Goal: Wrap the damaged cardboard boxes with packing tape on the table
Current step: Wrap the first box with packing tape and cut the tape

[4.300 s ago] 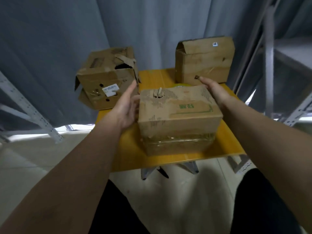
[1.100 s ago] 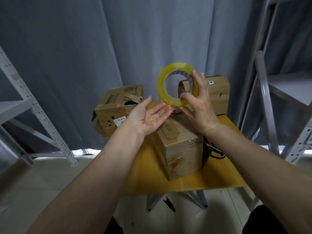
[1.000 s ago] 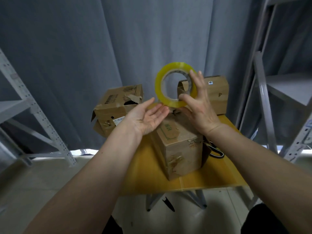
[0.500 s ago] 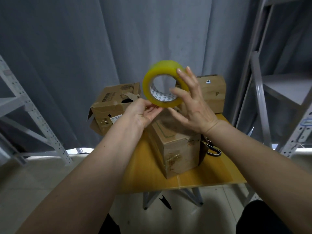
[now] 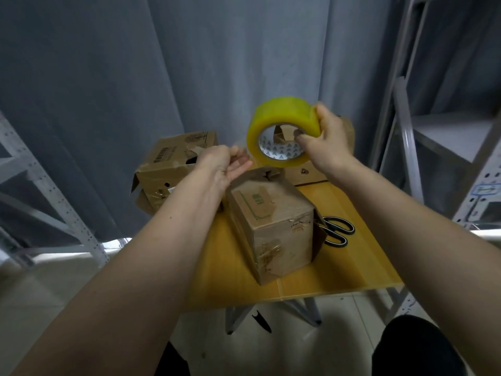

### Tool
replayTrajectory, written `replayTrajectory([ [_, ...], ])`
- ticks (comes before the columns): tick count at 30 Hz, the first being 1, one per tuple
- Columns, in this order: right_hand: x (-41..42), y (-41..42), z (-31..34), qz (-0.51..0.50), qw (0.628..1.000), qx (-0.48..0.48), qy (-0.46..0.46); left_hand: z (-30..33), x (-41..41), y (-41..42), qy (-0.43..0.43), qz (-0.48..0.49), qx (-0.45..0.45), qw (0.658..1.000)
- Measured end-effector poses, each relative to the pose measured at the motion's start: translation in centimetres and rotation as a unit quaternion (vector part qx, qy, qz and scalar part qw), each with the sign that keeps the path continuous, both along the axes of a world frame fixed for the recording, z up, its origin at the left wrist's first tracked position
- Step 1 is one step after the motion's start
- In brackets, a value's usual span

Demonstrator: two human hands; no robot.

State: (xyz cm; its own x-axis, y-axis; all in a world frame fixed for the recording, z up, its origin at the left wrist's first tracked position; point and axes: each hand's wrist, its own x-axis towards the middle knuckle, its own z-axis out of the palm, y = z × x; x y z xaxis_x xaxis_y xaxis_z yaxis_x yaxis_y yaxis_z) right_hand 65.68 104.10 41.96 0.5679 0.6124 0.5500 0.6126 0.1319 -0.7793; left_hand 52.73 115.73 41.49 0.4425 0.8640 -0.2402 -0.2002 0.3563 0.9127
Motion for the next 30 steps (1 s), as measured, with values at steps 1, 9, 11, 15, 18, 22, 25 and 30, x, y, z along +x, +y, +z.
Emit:
replayTrajectory([
  [1, 0.3, 0.0, -0.2, -0.001, 1.0, -0.01, -0.007, -0.1, 0.2, -0.1, 0.002, 0.006, 0.0, 1.0],
  [9, 1.9, 0.3, -2.0, -0.074, 0.997, -0.018, 0.009, -0.8, 0.7, -1.9, -0.12, 0.018, -0.062, 0.991],
  [11, 2.0, 0.2, -2.2, -0.094, 0.99, 0.04, 0.096, -0.6, 0.4, -2.7, -0.187, -0.016, -0.121, 0.975],
  [15, 0.8, 0.8, -1.5, -0.01, 0.846, 0.173, 0.504, -0.2, 1.2, -4.2, -0.25, -0.047, -0.173, 0.951],
  [18, -0.2, 1.3, -1.2, 0.18, 0.724, 0.16, 0.646, -0.1, 2.2, -4.9, -0.266, -0.044, -0.176, 0.947],
  [22, 0.0, 1.6, -1.7, 0.173, 0.733, 0.13, 0.645, -0.4, 1.9, -4.5, -0.23, -0.05, -0.151, 0.96],
  [25, 0.0, 1.9, -1.6, 0.132, 0.767, 0.13, 0.615, -1.2, 1.3, -4.4, -0.202, -0.055, -0.144, 0.967],
  [30, 0.5, 2.1, -1.4, 0.099, 0.807, 0.132, 0.568, -2.0, 1.3, -4.3, -0.136, -0.004, -0.061, 0.989],
])
